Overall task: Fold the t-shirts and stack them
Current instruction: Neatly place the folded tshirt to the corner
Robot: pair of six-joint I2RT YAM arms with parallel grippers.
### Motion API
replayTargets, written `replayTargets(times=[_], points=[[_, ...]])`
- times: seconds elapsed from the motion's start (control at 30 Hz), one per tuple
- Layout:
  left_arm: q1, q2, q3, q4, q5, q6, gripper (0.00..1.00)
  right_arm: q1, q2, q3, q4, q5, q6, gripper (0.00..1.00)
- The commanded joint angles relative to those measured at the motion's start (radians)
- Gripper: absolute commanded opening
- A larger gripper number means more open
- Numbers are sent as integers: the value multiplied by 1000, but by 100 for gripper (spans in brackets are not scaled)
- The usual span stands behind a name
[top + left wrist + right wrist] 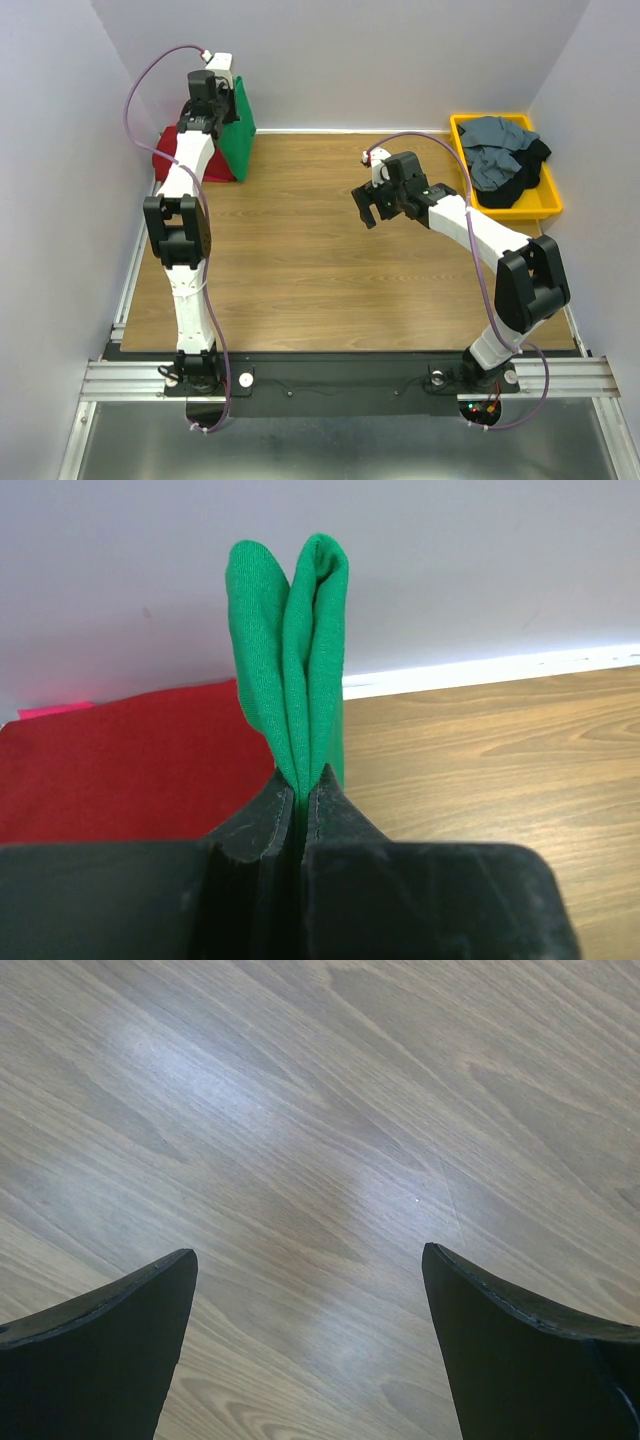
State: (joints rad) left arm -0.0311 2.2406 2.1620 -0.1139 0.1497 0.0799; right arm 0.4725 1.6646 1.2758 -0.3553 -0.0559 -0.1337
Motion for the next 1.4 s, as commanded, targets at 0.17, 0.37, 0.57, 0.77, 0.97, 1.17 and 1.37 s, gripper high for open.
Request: replayTargets(times=[0.17,0.37,0.57,0.77,0.97,1.17,1.37], points=[[7,-113,114,51,24,-3,0,0,-2,10,16,-9,8,100],[19,-98,124,48,17,12,0,0,-2,11,16,-5,6,100],[65,-36,159,4,33,55,0,0,9,14,16,-9,8,100],[146,20,137,19,63,73,0,0,17,19,16,-10,8,100],[186,115,229,-13,82,171,0,0,37,33,12,-21,14,100],[234,168,203,29,70,221,0,0,44,43,4,-22,14,100],[269,209,197,108,90,250,0,0,55,56,-8,-27,13,100]])
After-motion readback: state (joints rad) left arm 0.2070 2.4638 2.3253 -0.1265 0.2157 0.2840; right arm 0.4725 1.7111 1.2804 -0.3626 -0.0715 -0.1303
